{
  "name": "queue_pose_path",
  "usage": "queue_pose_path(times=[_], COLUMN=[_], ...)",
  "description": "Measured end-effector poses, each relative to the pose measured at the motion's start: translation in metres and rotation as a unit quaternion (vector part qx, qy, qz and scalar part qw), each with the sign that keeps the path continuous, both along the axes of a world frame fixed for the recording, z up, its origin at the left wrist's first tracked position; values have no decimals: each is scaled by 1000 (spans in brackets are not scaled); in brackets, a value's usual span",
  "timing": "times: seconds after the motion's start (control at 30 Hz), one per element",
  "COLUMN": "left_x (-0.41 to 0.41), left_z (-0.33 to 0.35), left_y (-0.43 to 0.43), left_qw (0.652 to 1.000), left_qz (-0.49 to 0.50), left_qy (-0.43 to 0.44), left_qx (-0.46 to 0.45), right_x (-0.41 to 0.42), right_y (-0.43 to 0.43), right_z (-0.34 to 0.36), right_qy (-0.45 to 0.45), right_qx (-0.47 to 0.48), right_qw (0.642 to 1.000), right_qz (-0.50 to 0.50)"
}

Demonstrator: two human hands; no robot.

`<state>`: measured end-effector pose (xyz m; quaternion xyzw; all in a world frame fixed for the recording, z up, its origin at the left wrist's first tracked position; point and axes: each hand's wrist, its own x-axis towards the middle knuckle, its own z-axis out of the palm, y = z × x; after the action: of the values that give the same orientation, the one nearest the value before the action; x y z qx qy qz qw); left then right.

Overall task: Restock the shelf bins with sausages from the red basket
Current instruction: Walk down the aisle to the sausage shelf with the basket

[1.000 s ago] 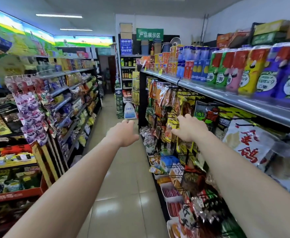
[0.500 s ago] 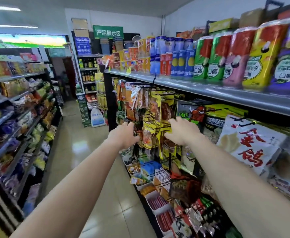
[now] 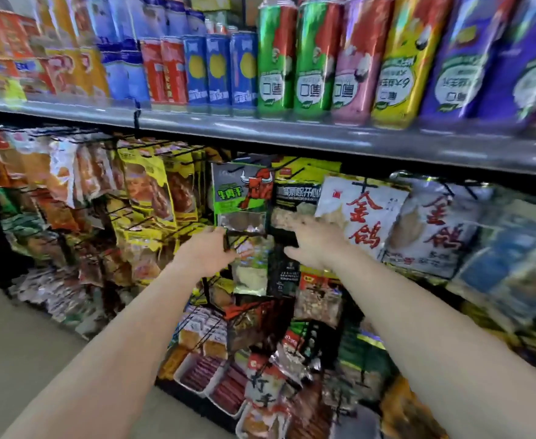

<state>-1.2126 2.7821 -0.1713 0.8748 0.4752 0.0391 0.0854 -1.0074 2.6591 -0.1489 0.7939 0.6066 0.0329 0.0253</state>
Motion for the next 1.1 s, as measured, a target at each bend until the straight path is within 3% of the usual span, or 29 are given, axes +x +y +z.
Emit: queue_pose_path(times=[0.13, 0.4, 0.63, 0.77, 1.1], left_x=[59, 188, 276, 294, 308], left_z=[-8, -16, -65, -93, -161], left_y=[-48, -224, -396, -425, -377], left_qw=[996, 981, 969, 963, 944], left_qz=[-85, -193, -245, -260, -319], left_qy=[2, 7, -3, 59, 79], left_qx=[-32, 8, -25, -37, -26], right_x=[43, 142, 212, 222, 222], right_y=[-78, -282, -459, -488, -462], right_z=[-2, -23, -84, -113, -182], right_qy=[-9, -13, 27, 75, 138], right_qx=[3, 10, -5, -24, -40], right_qw=[998, 984, 984, 977, 940], right_qz=[-69, -175, -179, -200, -309])
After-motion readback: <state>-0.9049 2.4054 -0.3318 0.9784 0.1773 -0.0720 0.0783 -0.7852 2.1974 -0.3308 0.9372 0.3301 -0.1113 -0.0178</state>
